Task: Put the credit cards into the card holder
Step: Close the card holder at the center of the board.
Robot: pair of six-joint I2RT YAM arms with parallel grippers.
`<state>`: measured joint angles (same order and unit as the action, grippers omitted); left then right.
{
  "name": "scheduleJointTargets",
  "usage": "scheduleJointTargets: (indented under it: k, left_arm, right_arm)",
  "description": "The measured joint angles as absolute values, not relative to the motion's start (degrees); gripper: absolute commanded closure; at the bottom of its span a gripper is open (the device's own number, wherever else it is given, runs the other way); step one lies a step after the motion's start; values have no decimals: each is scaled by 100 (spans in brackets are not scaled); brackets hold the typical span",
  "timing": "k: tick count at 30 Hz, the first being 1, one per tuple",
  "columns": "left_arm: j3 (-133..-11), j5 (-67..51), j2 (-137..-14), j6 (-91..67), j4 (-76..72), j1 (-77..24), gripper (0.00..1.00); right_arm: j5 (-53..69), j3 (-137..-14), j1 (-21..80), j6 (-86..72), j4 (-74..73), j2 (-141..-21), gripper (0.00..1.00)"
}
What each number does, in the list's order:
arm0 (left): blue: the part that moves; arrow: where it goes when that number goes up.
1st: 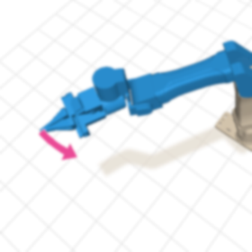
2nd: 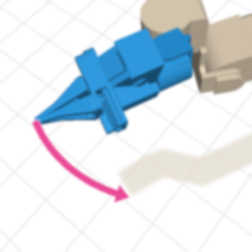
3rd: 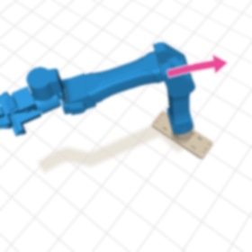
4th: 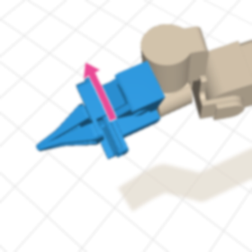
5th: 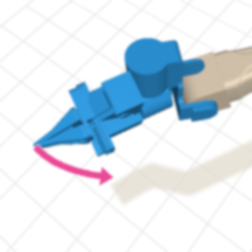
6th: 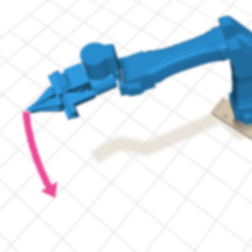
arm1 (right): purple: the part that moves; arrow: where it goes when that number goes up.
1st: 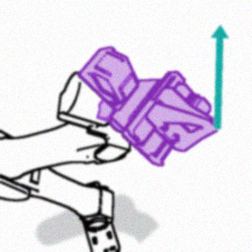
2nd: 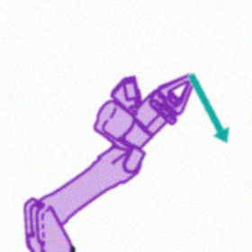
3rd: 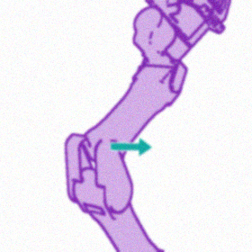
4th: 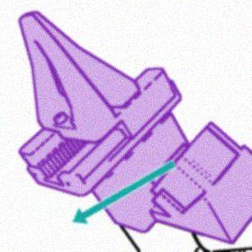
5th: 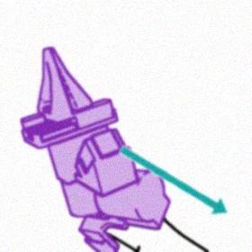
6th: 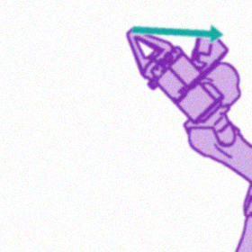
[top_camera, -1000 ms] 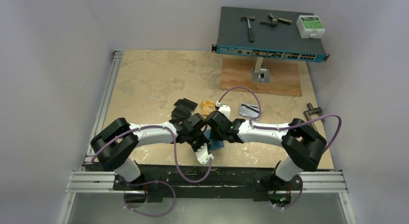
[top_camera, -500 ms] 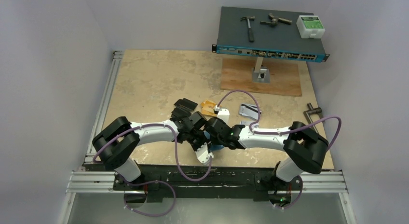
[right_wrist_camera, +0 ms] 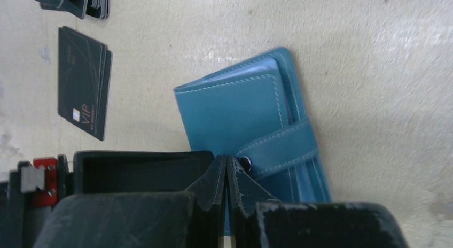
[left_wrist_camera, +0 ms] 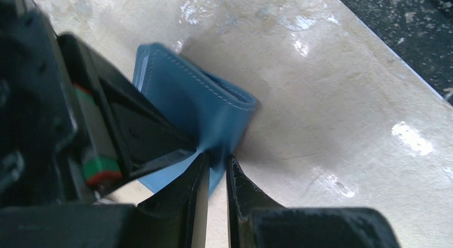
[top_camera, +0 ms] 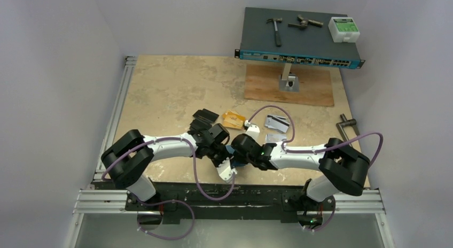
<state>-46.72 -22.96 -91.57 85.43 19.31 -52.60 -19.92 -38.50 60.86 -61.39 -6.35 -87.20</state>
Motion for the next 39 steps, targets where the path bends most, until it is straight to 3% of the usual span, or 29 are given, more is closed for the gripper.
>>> scheduleJointTargets:
  k: [13, 16, 22, 30, 39]
  left_arm:
    - [-4344, -2045, -8447, 8451, 1809, -4611, 85]
    - [-4338, -2045, -8331, 8438, 1885, -4571, 82]
    - [-4281, -2073, -7806, 8423, 2158, -4421, 71]
    - [-3634, -2620, -6663, 9240, 2502, -4333, 66]
    - [-3555, -2729, -7194, 9561, 2482, -4768, 67]
  right_arm:
    - [-596, -3089, 6267, -7273, 353, -8510, 100]
    - [-519, -3146, 6265, -7345, 309, -8543, 87]
    - [-333, -3422, 5918, -7179, -395, -8287, 80]
    - [-502, -3999, 5201, -6228, -2279, -7918, 50]
    - [-497, -4622, 5177, -5765, -3489, -7299, 46]
